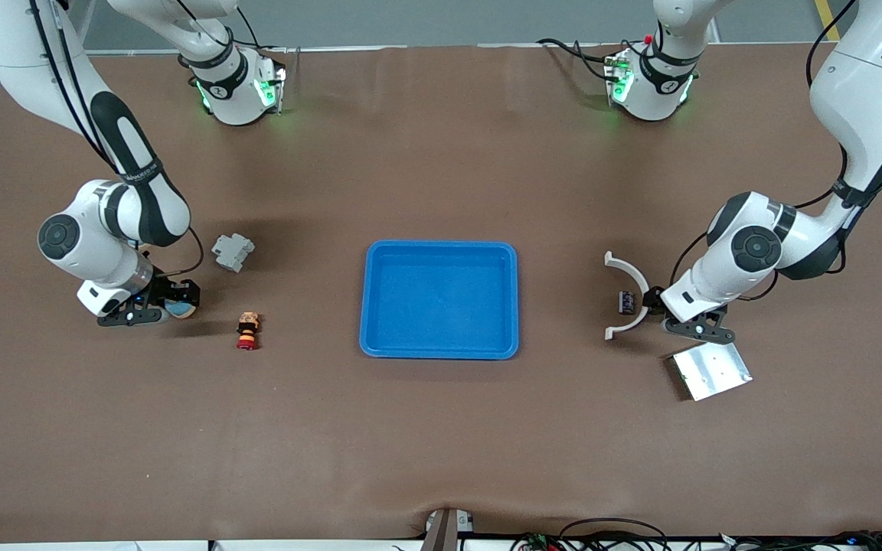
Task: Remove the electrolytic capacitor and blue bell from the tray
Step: 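Lower the capacitor beside the white arc and open the left gripper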
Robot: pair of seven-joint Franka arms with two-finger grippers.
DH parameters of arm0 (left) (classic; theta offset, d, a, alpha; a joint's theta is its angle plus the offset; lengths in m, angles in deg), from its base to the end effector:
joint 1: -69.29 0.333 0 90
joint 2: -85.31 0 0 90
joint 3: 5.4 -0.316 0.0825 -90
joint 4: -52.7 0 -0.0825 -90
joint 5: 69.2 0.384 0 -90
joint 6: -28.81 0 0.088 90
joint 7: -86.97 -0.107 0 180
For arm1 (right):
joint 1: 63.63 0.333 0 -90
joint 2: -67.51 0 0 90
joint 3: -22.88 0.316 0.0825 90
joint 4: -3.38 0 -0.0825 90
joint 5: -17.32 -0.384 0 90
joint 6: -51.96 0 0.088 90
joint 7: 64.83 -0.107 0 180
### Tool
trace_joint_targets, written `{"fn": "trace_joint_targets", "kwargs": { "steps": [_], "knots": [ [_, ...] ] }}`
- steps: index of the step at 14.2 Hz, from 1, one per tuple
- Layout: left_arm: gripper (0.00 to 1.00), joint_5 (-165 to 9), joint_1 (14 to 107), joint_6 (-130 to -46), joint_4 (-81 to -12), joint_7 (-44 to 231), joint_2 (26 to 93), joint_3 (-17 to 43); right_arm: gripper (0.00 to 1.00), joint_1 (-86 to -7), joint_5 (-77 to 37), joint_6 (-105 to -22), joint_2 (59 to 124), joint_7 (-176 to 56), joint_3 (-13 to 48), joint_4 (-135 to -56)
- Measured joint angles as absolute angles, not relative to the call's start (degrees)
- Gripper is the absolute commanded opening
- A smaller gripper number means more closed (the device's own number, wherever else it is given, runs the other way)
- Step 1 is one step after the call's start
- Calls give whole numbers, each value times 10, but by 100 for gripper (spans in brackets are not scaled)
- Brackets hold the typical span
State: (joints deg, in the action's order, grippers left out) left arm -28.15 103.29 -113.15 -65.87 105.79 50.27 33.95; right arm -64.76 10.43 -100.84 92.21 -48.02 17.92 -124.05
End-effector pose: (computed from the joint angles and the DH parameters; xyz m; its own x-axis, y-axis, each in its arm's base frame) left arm 0.5789 -0.0567 0.1907 0.9673 -0.2521 0.0261 -0.2505 -0.9667 -0.0526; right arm 0.5452 -0.0629 0.1797 0.9959 0.0884 0.0192 0.0887 -0.9959 -0.0154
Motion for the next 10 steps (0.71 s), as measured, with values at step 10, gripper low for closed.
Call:
{"fn": "trace_joint_targets", "kwargs": {
  "steps": [10],
  "knots": [
    [100,-335,1089,-935,-557,1056,524,472,0,-647,83,-1020,933,-480,179,-1240]
  ]
}}
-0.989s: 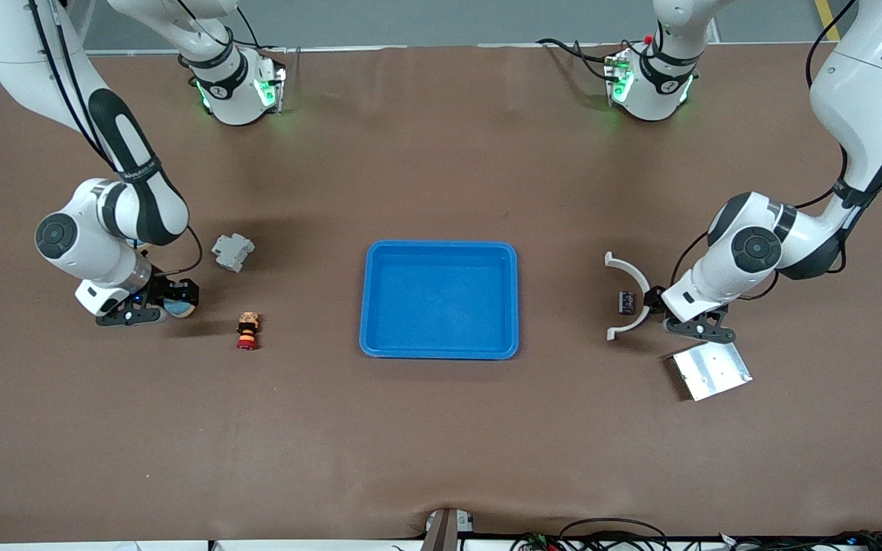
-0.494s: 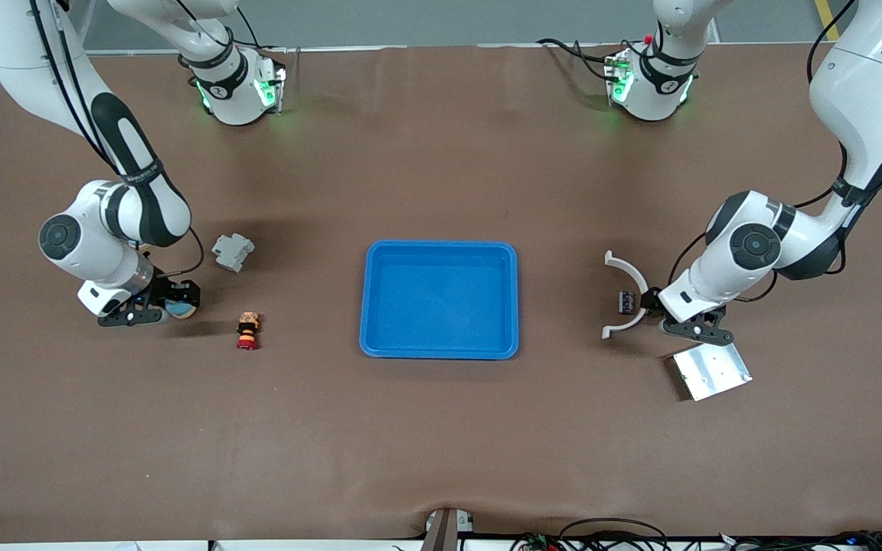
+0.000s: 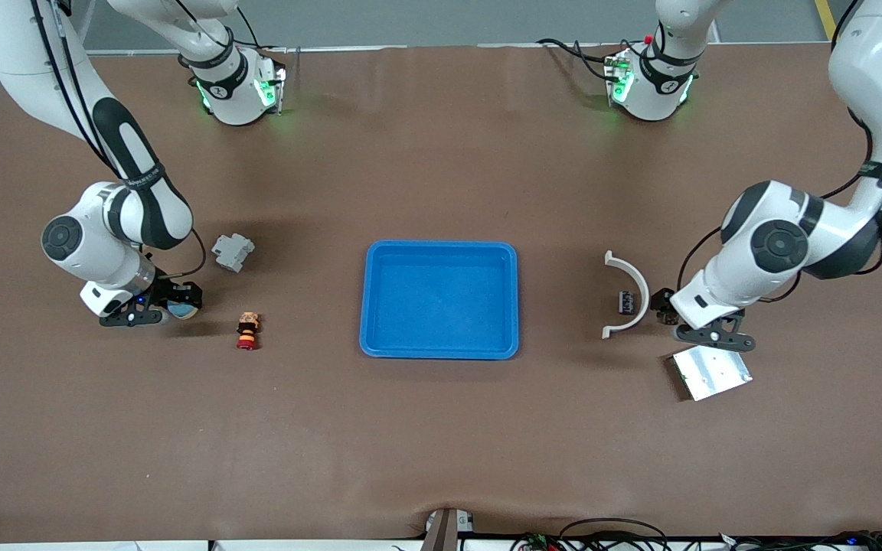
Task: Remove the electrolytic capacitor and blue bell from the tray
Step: 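Lower the capacitor beside the white arc and open the left gripper, then lower the bell beside the first bell and open the right gripper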
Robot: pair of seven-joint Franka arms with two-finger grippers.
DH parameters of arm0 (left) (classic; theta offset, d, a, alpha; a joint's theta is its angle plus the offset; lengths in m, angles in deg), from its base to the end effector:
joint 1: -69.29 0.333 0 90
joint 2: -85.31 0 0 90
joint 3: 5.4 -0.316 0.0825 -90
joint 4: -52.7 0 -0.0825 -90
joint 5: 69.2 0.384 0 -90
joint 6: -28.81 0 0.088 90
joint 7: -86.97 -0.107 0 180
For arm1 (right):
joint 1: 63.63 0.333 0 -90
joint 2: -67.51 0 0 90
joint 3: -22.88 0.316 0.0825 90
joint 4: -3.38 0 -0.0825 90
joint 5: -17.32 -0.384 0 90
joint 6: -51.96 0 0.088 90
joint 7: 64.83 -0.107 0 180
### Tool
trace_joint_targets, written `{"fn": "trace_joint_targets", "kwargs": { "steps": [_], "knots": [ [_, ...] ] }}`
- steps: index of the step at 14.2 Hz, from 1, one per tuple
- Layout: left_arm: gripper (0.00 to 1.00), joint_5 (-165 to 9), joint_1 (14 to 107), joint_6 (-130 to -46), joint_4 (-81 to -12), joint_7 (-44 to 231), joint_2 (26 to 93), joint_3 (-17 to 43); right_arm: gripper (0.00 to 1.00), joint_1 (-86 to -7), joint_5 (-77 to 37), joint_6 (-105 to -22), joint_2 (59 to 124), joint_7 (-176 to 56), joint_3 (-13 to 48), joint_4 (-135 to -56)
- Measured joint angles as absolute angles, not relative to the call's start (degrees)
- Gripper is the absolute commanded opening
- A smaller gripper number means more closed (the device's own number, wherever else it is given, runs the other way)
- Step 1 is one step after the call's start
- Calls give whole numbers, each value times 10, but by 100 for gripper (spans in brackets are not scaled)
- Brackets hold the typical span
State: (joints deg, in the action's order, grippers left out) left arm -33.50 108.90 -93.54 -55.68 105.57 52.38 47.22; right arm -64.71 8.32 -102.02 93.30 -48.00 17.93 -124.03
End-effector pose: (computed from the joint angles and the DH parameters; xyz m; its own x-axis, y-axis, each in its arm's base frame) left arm 0.6138 -0.0773 0.2949 0.9800 -0.1963 -0.0327 -0.1981 -0.9779 -0.0672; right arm 0.5442 -0.0639 0.1712 0.9981 0.0564 0.0244 0.0570 -0.9980 -0.0277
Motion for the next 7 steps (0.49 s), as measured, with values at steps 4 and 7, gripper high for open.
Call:
{"fn": "trace_joint_targets", "kwargs": {
  "steps": [4,7],
  "knots": [
    [100,-403,1097,-822,-487,1048,533,502,100,-647,81,-1022,934,-480,179,-1240],
    [100,-423,1163,-756,-447,1048,541,580,100,-647,72,-1022,935,-480,181,-1240]
  ]
}}
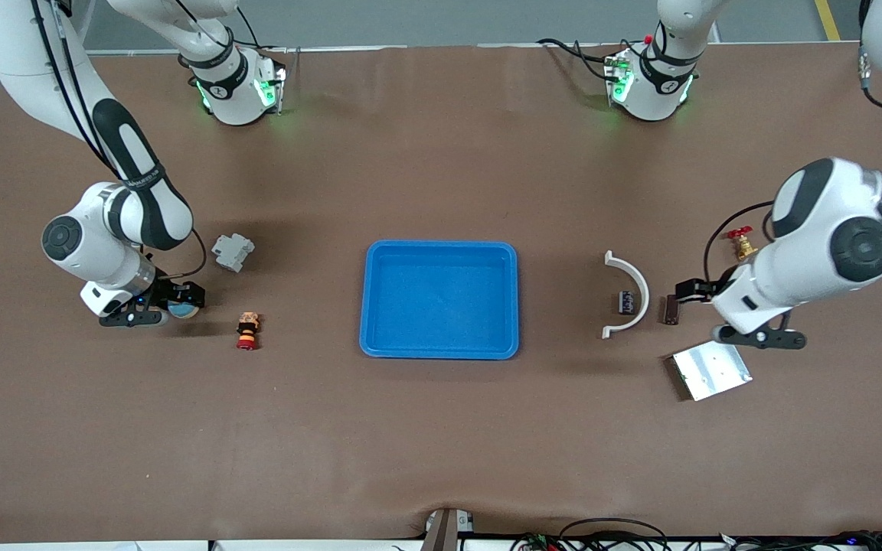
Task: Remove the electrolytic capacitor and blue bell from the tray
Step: 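Lower the bell beside the first bell and open the right gripper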
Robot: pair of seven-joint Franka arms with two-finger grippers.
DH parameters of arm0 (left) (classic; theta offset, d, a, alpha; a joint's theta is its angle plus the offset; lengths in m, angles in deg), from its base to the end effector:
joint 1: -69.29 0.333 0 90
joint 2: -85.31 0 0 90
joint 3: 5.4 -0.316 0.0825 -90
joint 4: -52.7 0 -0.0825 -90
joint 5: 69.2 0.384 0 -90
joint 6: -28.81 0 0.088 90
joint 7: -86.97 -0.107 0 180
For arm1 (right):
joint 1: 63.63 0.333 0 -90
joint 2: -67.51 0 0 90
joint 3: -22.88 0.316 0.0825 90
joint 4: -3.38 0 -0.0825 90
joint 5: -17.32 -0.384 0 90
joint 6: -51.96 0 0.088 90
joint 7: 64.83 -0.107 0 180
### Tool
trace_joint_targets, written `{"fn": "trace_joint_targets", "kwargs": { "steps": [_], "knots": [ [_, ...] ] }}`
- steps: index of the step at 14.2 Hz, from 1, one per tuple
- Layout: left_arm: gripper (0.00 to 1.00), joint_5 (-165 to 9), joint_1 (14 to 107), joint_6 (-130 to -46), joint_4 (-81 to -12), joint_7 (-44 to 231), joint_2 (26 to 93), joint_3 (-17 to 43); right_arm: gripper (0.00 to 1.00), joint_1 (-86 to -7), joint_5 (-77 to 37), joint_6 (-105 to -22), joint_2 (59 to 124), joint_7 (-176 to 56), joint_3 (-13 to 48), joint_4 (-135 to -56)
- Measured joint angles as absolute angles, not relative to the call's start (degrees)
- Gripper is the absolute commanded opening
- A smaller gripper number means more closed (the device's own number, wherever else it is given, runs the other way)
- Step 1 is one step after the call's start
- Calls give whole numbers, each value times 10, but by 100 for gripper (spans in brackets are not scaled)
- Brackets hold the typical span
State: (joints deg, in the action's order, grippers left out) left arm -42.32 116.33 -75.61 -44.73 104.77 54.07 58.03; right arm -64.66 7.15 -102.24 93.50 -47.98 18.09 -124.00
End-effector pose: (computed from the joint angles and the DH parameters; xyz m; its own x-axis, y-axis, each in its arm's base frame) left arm 0.6262 -0.0585 0.4059 0.9907 -0.0869 -0.1048 -0.0861 -0.9962 0.0125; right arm 0.5443 -0.0627 0.1697 0.9988 0.0415 0.0272 0.0425 -0.9984 -0.0370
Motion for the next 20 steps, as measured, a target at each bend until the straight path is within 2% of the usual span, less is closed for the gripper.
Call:
{"fn": "trace_joint_targets", "kwargs": {
  "steps": [3,6,8,14,20],
  "knots": [
    [100,-425,1268,-725,-437,1050,545,686,100,-646,71,-1005,933,-480,184,-1233],
    [100,-428,1323,-698,-436,1098,546,752,100,-646,70,-912,914,-480,183,-1192],
    [100,-428,1323,-694,-426,1124,546,767,100,-646,69,-858,893,-480,183,-1162],
    [100,-456,1324,-673,-362,1130,546,770,100,-641,68,-806,854,-480,184,-1114],
    [100,-463,1322,-671,-354,1129,546,772,100,-591,159,-595,848,-604,185,-921]
  ]
}}
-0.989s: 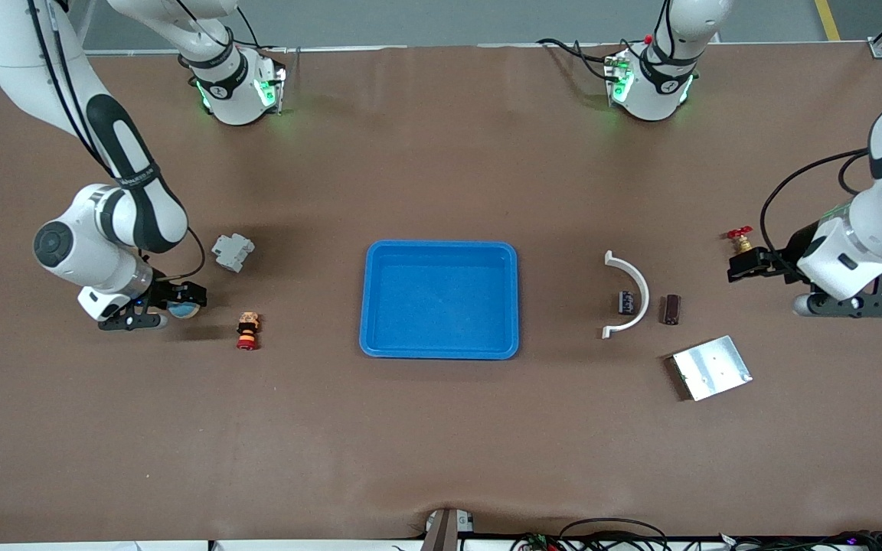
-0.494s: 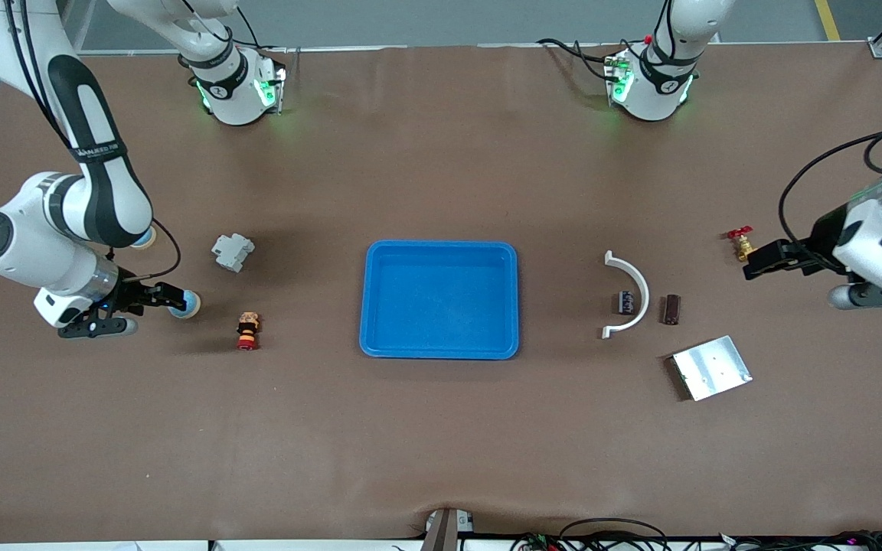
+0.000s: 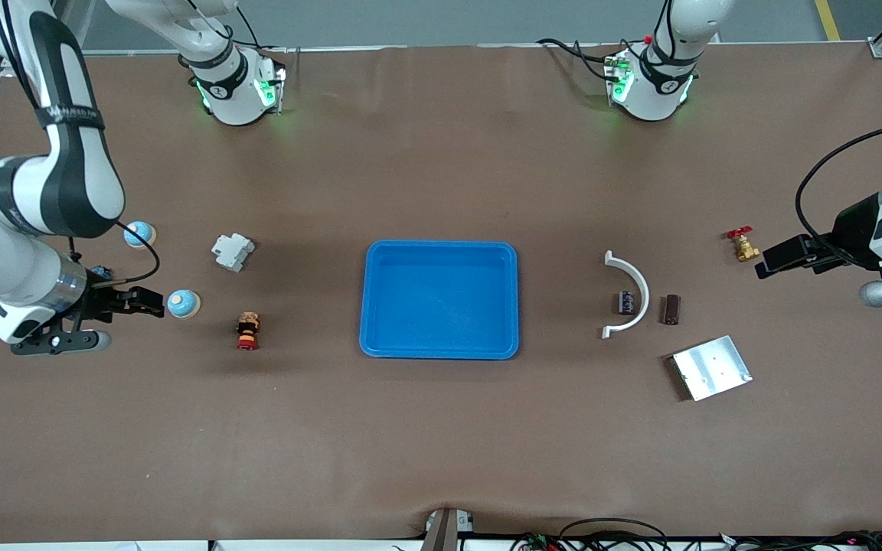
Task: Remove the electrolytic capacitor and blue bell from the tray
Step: 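Lower the bell beside the first bell and open the right gripper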
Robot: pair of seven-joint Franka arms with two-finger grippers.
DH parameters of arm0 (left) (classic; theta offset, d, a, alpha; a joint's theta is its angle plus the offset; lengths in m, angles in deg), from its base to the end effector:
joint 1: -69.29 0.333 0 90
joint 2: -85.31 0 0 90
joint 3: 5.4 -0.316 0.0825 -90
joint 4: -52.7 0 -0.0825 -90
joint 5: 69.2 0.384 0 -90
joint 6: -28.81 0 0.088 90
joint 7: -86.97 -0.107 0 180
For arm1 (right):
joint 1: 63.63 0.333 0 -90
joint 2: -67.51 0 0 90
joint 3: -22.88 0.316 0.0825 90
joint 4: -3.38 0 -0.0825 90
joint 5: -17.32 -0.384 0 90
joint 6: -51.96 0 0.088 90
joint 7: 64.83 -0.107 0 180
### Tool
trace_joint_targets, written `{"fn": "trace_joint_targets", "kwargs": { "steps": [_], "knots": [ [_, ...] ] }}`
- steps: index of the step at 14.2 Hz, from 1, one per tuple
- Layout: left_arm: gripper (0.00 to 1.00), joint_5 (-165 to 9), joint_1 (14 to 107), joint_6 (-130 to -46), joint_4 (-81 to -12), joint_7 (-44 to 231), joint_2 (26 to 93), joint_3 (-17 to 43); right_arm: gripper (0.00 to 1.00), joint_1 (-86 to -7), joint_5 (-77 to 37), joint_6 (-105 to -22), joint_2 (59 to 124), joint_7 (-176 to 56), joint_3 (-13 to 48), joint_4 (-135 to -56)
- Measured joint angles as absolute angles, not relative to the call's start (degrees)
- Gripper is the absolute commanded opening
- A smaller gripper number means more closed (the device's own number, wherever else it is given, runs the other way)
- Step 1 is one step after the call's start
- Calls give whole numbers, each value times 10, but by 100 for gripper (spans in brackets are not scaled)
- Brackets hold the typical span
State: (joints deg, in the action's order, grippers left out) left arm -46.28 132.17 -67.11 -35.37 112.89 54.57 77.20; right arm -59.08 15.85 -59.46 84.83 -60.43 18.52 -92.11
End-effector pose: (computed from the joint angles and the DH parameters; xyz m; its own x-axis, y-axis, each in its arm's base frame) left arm 0.6134 -0.0209 0.5560 0.9932 0.1164 0.0015 0.1150 -0.9824 0.1469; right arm 0.6441 0.0082 0.4287 0.9970 0.0736 -0.0232 0.0735 -0.9973 -0.0028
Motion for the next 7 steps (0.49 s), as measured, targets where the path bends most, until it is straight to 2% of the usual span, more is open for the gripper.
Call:
{"fn": "trace_joint_targets", "kwargs": {
  "steps": [3,7],
  "knots": [
    [100,-443,1316,-693,-353,1128,545,773,100,-571,163,-544,847,-623,185,-852],
    [100,-438,1313,-704,-353,1108,539,770,100,-578,165,-509,847,-621,176,-836]
  ]
}}
